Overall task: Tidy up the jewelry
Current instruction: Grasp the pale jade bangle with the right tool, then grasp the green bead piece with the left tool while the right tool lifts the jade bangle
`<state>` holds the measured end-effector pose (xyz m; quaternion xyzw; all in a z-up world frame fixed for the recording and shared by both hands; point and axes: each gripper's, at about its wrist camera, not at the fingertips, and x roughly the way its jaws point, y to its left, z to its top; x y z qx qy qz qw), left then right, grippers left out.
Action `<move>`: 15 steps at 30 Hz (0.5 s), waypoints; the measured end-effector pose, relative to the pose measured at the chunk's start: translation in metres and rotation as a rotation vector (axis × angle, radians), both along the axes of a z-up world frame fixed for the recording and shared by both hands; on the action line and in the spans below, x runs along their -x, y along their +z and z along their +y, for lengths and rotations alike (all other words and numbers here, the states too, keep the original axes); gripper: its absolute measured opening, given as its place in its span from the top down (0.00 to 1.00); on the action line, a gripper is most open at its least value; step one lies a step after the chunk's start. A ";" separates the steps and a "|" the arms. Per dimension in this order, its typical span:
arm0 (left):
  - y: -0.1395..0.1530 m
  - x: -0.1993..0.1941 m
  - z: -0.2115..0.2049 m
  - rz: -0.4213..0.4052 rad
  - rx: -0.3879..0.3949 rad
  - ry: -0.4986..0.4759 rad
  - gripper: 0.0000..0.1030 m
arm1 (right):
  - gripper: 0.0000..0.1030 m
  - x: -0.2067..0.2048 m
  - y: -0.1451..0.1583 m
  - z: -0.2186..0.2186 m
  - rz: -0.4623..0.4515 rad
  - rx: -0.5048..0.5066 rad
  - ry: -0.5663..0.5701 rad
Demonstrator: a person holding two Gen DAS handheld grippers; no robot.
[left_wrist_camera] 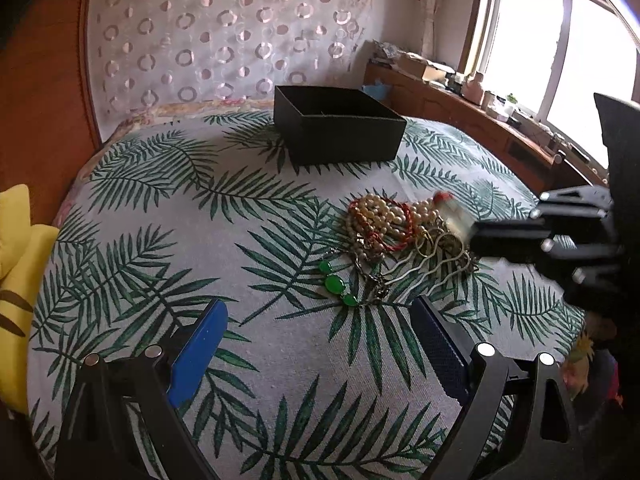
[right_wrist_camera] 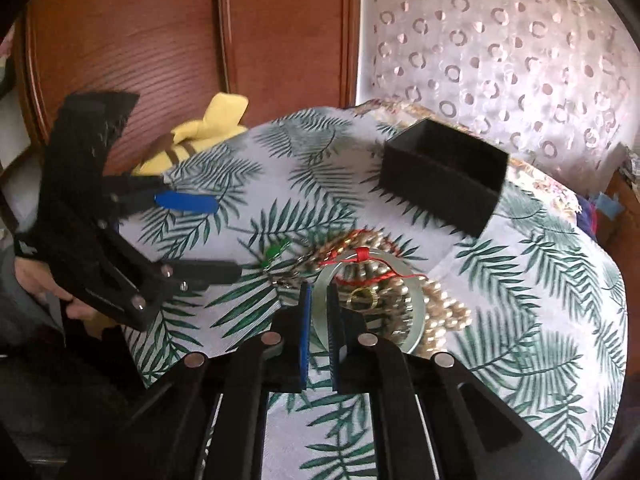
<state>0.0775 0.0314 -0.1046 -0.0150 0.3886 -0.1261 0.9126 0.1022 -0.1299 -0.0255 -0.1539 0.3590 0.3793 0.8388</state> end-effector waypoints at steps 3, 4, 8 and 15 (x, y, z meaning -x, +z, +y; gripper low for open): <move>-0.004 -0.001 -0.004 0.018 0.005 -0.008 0.14 | 0.92 -0.005 0.003 -0.008 -0.004 -0.012 -0.029; -0.004 -0.001 -0.005 0.017 0.003 -0.009 0.14 | 0.92 -0.006 0.004 -0.012 -0.004 -0.019 -0.038; -0.004 -0.003 -0.010 0.018 -0.001 -0.024 0.19 | 0.92 -0.009 0.007 -0.024 -0.004 -0.041 -0.060; -0.002 -0.018 -0.011 0.046 0.029 -0.033 0.60 | 0.92 -0.012 0.006 -0.032 -0.002 -0.058 -0.087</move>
